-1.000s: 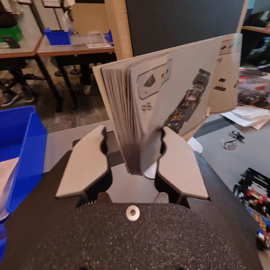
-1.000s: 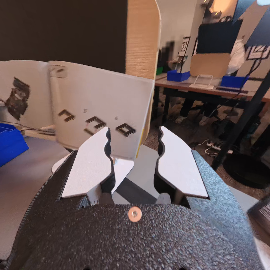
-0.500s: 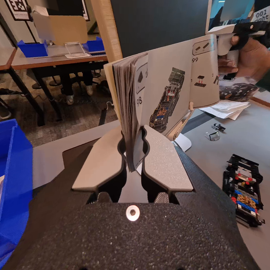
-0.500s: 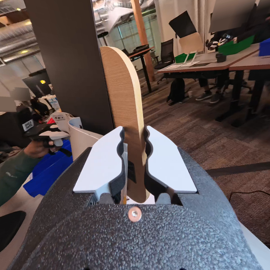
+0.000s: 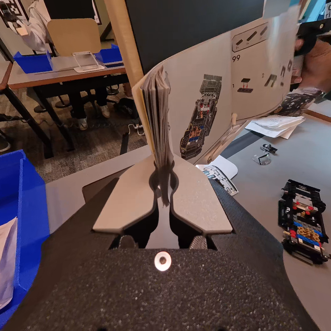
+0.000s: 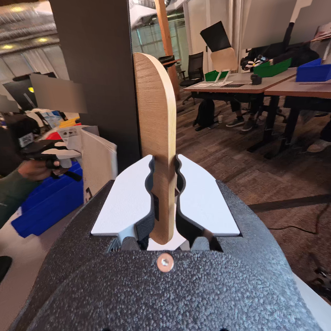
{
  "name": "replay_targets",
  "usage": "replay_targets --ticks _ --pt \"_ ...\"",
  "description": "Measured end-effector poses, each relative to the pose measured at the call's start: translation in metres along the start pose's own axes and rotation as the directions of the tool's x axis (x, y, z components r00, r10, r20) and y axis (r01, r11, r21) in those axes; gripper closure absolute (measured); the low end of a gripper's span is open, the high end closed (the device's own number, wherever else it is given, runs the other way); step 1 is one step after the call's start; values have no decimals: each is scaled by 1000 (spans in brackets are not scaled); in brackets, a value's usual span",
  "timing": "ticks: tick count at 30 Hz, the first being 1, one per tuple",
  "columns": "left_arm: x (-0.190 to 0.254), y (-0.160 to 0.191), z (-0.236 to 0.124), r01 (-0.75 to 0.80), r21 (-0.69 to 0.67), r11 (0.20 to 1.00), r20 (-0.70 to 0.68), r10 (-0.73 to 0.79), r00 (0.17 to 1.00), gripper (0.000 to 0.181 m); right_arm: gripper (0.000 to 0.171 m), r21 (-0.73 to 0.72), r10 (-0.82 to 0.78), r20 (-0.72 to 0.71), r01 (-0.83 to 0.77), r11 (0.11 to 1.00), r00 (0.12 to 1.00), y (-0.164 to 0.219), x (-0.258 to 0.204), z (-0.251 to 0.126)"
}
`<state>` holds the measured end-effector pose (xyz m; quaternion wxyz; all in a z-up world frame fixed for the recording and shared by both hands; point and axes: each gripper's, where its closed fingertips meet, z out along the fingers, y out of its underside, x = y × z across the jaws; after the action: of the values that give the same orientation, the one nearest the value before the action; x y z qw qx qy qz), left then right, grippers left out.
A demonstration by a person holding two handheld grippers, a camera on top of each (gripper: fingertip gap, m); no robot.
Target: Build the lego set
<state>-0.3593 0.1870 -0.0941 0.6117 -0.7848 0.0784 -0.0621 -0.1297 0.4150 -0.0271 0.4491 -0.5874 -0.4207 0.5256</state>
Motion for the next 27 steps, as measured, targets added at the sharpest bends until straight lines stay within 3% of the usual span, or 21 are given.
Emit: replay_targets --ticks 5,7,9,12,14,18,23,27 --pt "3 -6 -1 -20 2 1000 -9 20 1000 174 132 95 -79 -244 105 990 967 -30 -2 -33" --pt "5 -10 -2 -27 8 1000 -9 27 1000 177 133 175 -191 -354 265 948 916 -53 -34 -58" --pt "7 -12 -1 -28 9 1000 -15 28 999 177 142 118 -375 -386 448 886 843 -54 -86 -64" --pt "9 -16 0 -37 16 999 -13 37 999 177 148 -82 -568 -246 567 820 785 0 -151 -26" --pt "9 -17 1 -31 19 999 -6 31 999 177 153 -215 -637 -161 603 768 754 49 -164 7" --pt "10 -15 1 -2 23 1000 -5 2 1000 177 162 -399 -663 -148 570 719 734 112 -129 48" --pt "5 -10 -4 25 24 999 -6 -25 1000 177 170 -507 -751 -201 589 629 629 109 -82 59" --pt "2 -6 -4 51 44 998 -11 -51 999 177 168 -510 -818 -159 663 547 553 106 -81 64"
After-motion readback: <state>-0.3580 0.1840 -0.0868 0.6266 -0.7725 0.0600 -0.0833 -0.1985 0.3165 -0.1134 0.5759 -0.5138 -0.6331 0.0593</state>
